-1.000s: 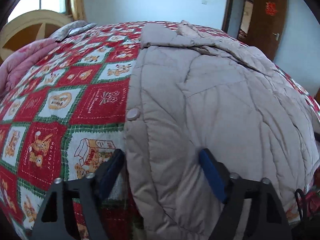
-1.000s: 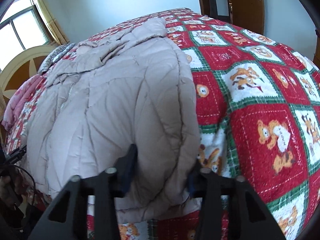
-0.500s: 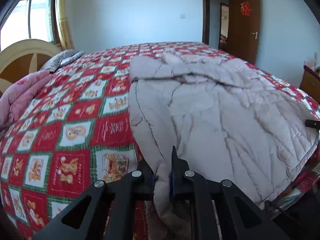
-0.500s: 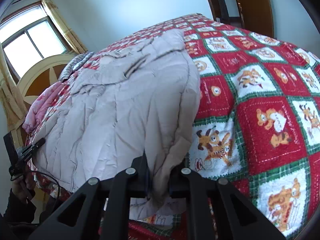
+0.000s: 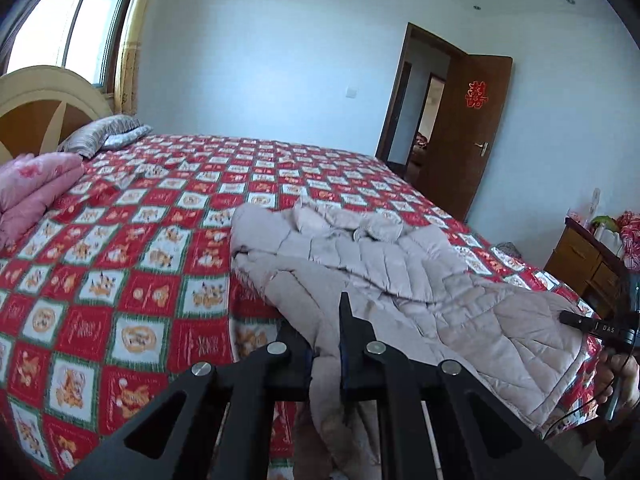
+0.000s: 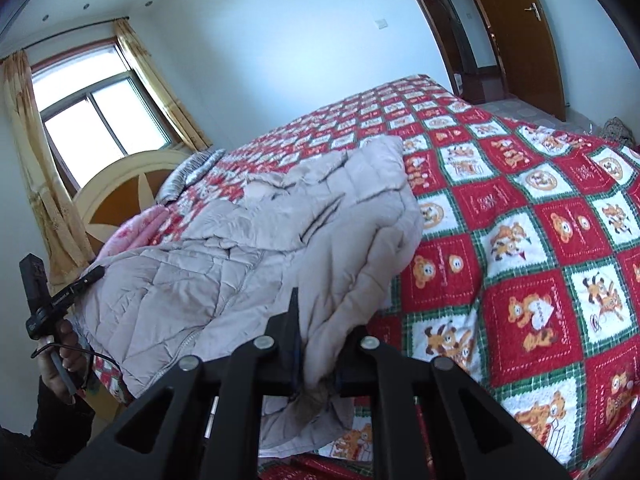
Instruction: Fold large clothes
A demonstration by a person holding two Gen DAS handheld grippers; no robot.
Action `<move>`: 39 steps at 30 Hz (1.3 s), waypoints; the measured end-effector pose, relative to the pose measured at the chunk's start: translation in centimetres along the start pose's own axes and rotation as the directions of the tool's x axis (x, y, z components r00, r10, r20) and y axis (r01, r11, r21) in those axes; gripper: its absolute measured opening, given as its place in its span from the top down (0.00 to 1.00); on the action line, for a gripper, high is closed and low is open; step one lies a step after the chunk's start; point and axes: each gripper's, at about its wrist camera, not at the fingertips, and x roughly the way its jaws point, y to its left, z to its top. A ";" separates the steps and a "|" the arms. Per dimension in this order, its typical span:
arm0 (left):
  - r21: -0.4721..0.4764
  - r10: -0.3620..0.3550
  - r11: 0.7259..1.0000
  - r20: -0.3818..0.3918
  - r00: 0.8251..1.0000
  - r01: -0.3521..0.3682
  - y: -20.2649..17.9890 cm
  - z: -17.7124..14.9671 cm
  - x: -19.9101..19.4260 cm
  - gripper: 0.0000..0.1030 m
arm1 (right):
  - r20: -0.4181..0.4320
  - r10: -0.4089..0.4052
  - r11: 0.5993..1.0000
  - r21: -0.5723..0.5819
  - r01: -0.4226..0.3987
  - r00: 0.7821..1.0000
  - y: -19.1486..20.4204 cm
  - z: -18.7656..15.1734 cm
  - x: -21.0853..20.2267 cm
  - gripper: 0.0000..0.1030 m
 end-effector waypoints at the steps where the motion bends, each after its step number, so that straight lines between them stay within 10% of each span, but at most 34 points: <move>1: 0.018 0.005 1.000 0.013 1.000 -0.005 -0.1 0.9 0.1 0.92 | 0.012 0.004 1.000 -0.001 -0.004 1.000 0.1 0.6 -0.2 0.87; 12: 0.153 0.217 0.962 0.086 0.972 -0.228 1.1 7.6 12.6 0.83 | 0.131 -0.057 0.998 0.033 0.054 0.990 0.3 12.6 8.0 0.87; 21: -0.219 0.101 0.971 -0.010 0.995 -0.101 8.7 11.9 18.7 0.62 | 0.132 -0.141 0.988 0.082 0.131 0.981 -1.9 17.2 15.9 0.86; 22: -0.213 0.166 0.964 0.024 0.986 -0.157 8.7 12.3 18.5 0.29 | 0.139 -0.143 0.987 0.099 0.129 0.980 -2.4 17.7 16.3 0.86; 24: -0.212 0.332 0.929 0.112 0.937 -0.304 8.4 13.1 17.9 0.01 | 0.139 -0.163 0.980 0.133 0.145 0.977 -3.4 18.5 17.9 0.84; 34: -0.008 0.415 0.910 0.054 0.908 -0.415 1.1 9.2 27.1 0.01 | 0.134 -0.427 0.904 0.046 0.424 0.894 -3.0 19.5 30.2 0.76; 39: 0.265 0.565 0.785 0.063 0.823 -0.559 -2.1 7.9 32.8 0.01 | 0.050 -0.459 0.888 0.041 0.458 0.887 -4.5 20.1 33.8 0.67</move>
